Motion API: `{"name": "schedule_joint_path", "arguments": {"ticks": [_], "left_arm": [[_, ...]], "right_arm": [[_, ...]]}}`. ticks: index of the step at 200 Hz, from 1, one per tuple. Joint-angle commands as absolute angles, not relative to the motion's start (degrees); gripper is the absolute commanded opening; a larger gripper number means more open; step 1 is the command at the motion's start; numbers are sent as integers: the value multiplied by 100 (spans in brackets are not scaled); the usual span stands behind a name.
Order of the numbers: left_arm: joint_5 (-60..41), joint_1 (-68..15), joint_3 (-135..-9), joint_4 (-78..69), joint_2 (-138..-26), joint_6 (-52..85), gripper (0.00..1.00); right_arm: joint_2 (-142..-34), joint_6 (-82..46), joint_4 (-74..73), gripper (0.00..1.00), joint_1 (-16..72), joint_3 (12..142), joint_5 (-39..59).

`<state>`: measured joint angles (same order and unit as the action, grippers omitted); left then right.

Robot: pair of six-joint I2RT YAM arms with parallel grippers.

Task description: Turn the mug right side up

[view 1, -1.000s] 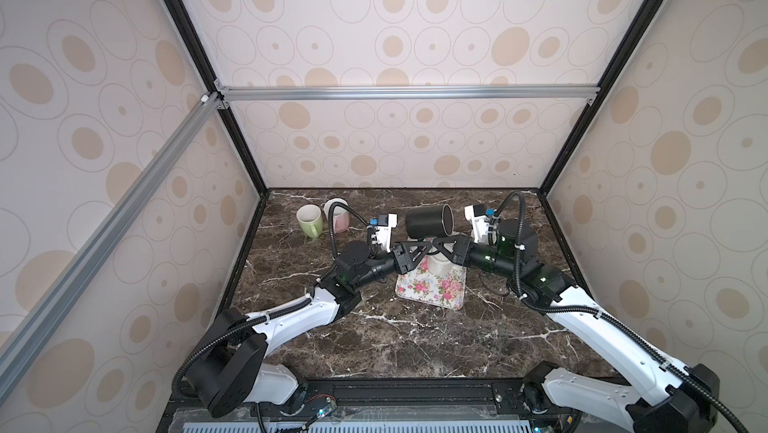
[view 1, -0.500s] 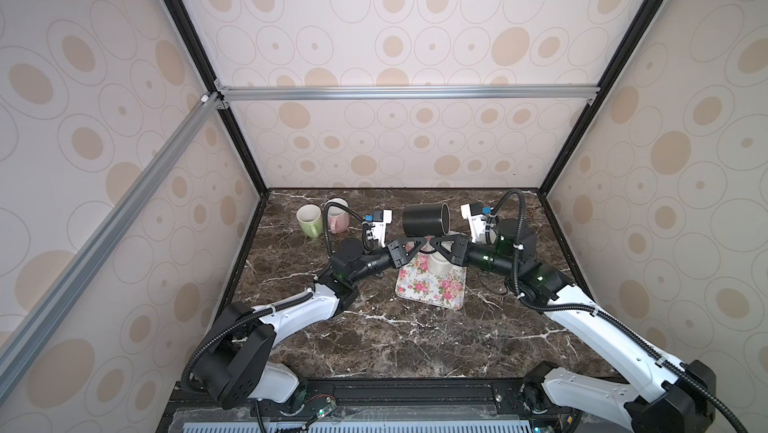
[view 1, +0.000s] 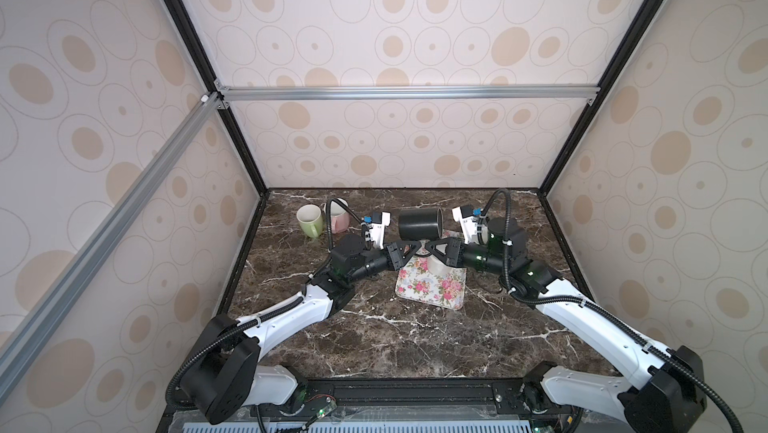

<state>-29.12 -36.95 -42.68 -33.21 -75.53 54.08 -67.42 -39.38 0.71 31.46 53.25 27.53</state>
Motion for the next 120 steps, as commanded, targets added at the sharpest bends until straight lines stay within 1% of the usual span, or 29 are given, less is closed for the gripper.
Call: {"name": "schedule_joint_path", "arguments": {"ticks": [1, 18, 56, 83, 103, 120], "left_arm": [[-3141, -3779, -4752, -3927, -7234, 5008, 0], [-3077, -3779, -4724, -3937, -7233, 5051, 0], [-3020, -3779, -4721, -3896, -7277, 5088, 0], [-2870, -3778, -4711, -3577, -7261, 5031, 0], [-2806, -3778, -4609, -3611, -7207, 5014, 0], [-2728, -3775, -4566, -3613, -7181, 5010, 0]], "right_arm": [[-6928, -4030, -14, 2, 3192, 5458, 2896], [-7001, -4059, -83, 7, 3194, 5515, 2966], [-7050, -4043, -114, 10, 3194, 5575, 2947], [-7094, -4069, -114, 12, 3191, 5603, 2927], [-7069, -4165, -234, 17, 3194, 5526, 2955], [-7064, -4192, -272, 18, 3192, 5493, 2944]]}}
